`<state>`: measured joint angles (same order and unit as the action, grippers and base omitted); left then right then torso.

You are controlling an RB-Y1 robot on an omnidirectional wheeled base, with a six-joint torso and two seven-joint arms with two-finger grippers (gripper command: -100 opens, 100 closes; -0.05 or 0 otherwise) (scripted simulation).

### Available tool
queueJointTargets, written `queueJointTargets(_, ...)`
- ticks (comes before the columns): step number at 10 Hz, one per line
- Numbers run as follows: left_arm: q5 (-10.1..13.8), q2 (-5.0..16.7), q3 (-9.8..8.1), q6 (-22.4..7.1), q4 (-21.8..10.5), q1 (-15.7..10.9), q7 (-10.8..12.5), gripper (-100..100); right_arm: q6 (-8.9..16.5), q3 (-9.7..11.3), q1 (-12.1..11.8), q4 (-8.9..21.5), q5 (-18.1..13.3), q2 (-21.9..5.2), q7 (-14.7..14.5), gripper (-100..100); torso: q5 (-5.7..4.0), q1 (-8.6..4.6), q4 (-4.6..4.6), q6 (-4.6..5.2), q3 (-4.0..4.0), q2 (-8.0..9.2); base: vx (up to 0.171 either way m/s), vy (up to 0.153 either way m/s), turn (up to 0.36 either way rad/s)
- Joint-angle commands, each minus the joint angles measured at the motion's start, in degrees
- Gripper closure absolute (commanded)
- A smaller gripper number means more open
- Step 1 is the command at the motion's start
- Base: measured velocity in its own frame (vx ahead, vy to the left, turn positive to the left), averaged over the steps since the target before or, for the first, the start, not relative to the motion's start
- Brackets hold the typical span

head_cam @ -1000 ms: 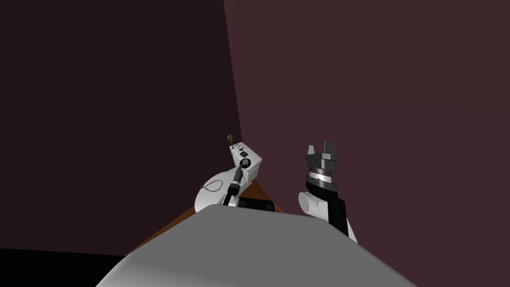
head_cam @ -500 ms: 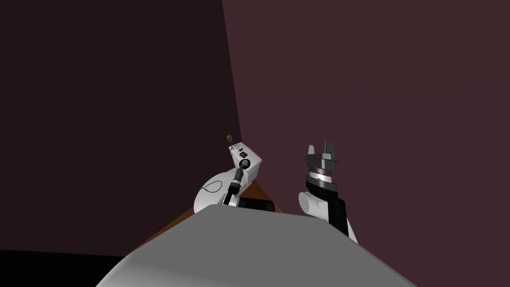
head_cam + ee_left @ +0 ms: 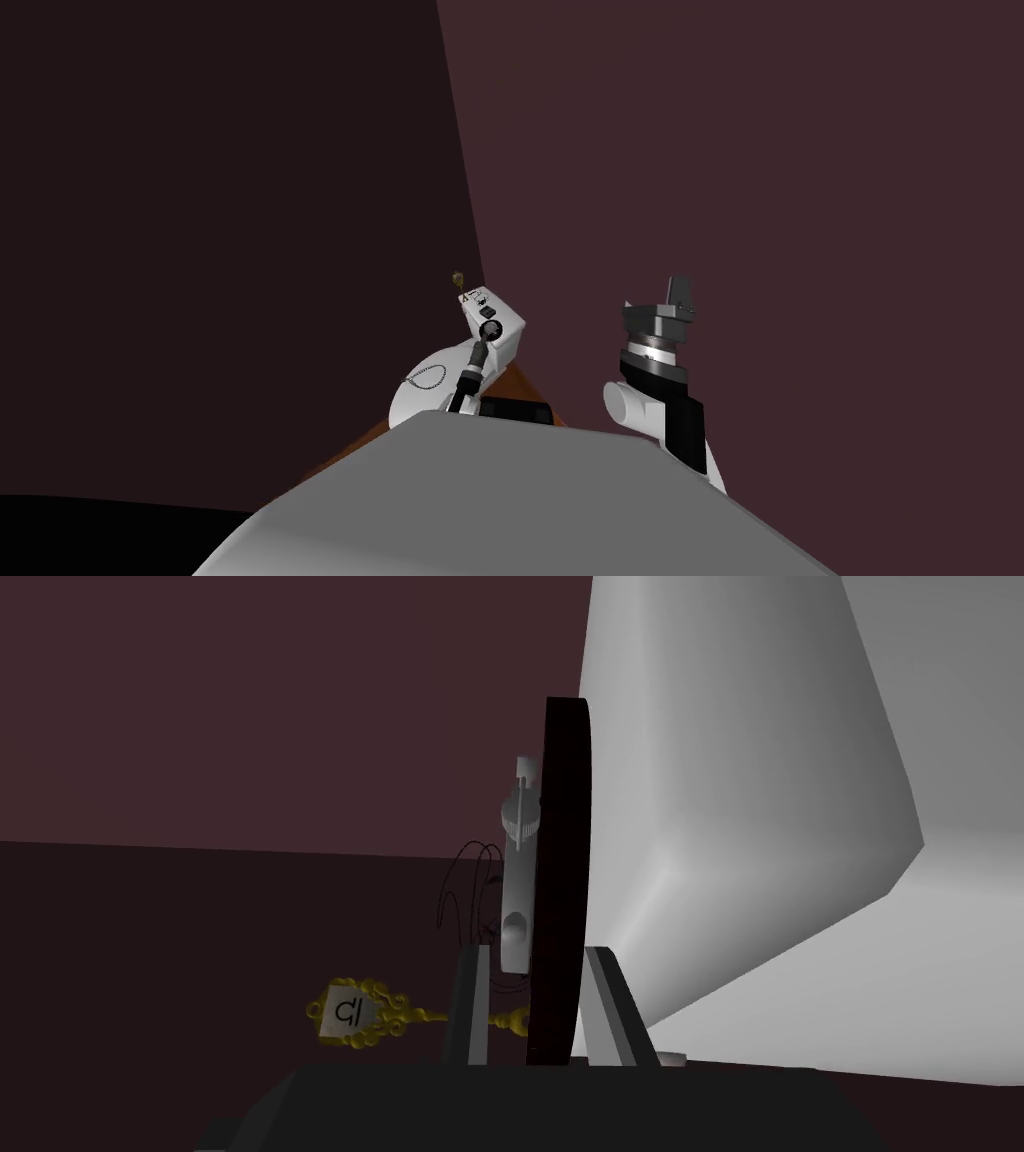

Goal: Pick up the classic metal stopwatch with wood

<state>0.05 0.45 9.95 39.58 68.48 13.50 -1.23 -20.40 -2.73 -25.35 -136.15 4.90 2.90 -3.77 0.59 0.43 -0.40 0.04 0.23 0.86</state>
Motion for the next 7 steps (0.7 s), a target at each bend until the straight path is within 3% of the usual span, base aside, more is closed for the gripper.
queueJointTargets(1,0.17,0.0,-0.8,-2.86,0.05,-2.6,-0.2,100,0.0,0.0,0.0,0.0,0.0,0.0,0.0,0,0.0,0.0,0.0,0.0,0.0,0.0,0.013,0.07,-0.049)
queueJointTargets(3,0.17,0.0,-0.8,-2.89,0.05,-2.6,-0.2,100,0.54,-2.78,1.08,0.25,0.17,0.0,-3.59,0,1.14,-1.21,-0.06,-0.81,0.14,0.35,0.033,0.059,-0.094)
queueJointTargets(5,0.17,0.0,-0.8,-3.15,0.05,-2.6,-0.2,100,0.55,-5.46,1.44,0.71,0.12,0.0,-7.23,0,2.4,-3.26,-0.62,-2.74,0.3,1.24,0.014,0.006,0.015)
queueJointTargets(7,0.17,0.0,-0.8,-3.15,0.05,-2.6,-0.2,100,0.71,-7.11,1.78,1.49,-0.19,-0.06,-10.36,0,3.37,-4.72,-1.07,-3.81,0.25,1.65,-0.059,-0.013,0.073)
